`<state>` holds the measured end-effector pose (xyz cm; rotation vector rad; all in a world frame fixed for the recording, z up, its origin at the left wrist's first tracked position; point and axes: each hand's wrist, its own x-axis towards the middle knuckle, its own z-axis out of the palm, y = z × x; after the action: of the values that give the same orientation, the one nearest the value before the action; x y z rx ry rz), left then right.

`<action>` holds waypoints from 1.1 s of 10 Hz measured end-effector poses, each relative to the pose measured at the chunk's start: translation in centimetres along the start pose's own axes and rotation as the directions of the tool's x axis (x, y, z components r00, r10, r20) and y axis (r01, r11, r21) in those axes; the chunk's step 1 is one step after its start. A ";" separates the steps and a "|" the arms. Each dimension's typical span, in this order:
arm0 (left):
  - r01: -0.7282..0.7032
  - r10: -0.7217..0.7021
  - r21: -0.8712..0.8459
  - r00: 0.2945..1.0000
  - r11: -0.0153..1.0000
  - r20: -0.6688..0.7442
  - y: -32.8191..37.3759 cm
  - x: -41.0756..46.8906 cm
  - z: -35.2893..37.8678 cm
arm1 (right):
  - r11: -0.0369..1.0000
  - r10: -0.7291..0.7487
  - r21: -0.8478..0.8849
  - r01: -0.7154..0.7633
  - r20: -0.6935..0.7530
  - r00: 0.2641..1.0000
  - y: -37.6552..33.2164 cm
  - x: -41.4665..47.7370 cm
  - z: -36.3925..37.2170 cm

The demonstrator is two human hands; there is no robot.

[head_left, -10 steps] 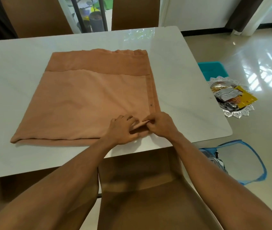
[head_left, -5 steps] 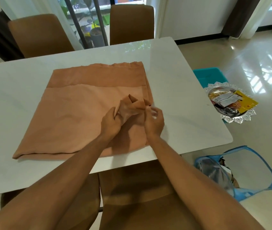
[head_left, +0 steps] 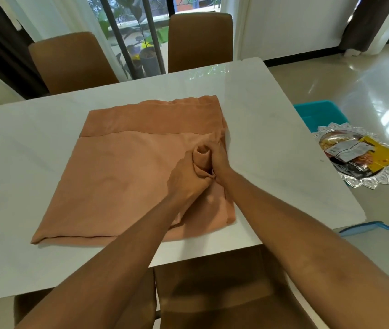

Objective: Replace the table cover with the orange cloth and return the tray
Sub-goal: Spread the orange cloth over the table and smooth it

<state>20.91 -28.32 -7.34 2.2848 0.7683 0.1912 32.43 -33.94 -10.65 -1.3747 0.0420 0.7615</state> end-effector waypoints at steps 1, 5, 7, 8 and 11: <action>0.025 -0.026 -0.041 0.999 0.999 -0.030 0.6 1.9 1.1 | 0.999 0.004 -0.039 -0.002 0.051 0.999 -0.7 1.3 0.4; 0.191 -0.159 -0.452 0.981 0.872 0.106 -0.1 5.0 -3.2 | 0.996 0.093 0.000 -0.095 -0.171 0.981 -4.5 8.2 1.8; 0.206 -0.230 -0.505 0.973 0.838 0.017 -4.6 5.5 -7.3 | 0.999 0.031 -0.025 -0.040 -0.280 0.959 -6.1 7.7 4.9; 0.261 -0.314 -0.559 0.949 0.787 0.000 -7.3 5.6 -10.2 | 0.996 -0.054 -0.078 0.033 -0.282 0.958 -6.2 6.8 8.2; 0.217 -0.552 -0.642 0.742 0.735 -0.381 -24.6 3.6 -29.2 | 0.935 -0.250 -0.231 0.270 0.112 0.962 -4.5 5.9 38.0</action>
<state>2.22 4.78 -2.53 1.4352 1.2917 0.7936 24.17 2.50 -0.56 -1.5437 -0.3022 0.6112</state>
